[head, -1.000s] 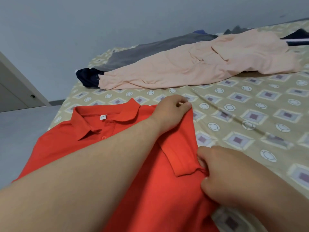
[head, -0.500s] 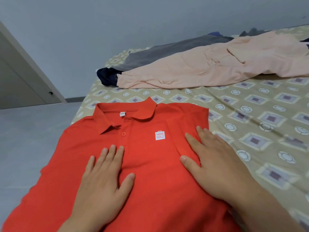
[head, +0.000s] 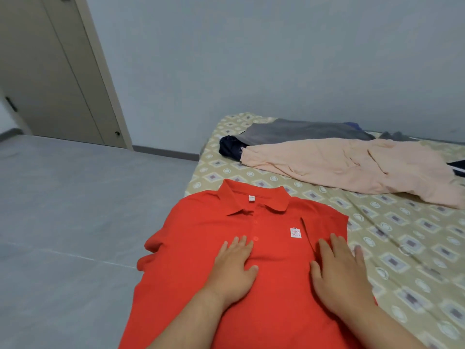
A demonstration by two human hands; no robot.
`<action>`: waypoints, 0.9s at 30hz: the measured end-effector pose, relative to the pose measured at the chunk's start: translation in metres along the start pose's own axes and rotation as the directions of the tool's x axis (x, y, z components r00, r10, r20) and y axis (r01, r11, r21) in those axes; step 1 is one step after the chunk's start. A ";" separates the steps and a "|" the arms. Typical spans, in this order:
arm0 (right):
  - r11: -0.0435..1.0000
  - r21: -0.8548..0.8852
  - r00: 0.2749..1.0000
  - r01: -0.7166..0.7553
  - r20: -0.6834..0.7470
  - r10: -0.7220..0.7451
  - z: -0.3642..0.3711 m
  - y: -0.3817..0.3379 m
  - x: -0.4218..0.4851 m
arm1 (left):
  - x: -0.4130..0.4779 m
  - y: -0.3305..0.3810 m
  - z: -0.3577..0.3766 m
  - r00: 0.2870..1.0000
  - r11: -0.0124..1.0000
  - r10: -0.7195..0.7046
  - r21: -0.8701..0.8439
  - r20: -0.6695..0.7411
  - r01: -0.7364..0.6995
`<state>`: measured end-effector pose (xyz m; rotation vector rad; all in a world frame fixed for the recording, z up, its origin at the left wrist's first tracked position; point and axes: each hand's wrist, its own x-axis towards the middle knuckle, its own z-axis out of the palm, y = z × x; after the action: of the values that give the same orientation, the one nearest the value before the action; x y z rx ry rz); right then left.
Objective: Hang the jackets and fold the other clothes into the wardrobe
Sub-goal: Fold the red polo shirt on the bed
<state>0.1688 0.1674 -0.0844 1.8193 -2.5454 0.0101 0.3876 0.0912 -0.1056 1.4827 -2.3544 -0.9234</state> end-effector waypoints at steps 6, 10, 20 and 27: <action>0.900 0.235 0.927 0.368 -0.014 -0.375 0.014 -0.150 -0.019 | -0.058 -0.053 -0.053 0.784 0.684 -0.497 -0.724 -0.373 0.089; 0.901 0.188 0.917 0.391 -0.001 -0.398 0.035 -0.210 -0.029 | -0.069 -0.133 -0.080 0.615 0.632 -0.721 -0.668 -0.320 0.394; 0.915 0.188 0.933 0.357 -0.021 -0.359 0.043 -0.213 -0.029 | -0.040 -0.171 -0.071 0.755 -0.462 -0.458 -0.851 0.470 0.250; 0.915 0.203 0.937 0.348 -0.038 -0.348 0.046 -0.210 -0.029 | -0.054 -0.181 -0.050 0.794 -0.492 -0.546 -0.870 0.268 -0.045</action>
<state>0.3769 0.1262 -0.1308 2.3232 -2.2518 0.2832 0.5711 0.0644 -0.1682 1.0044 0.0808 -1.7750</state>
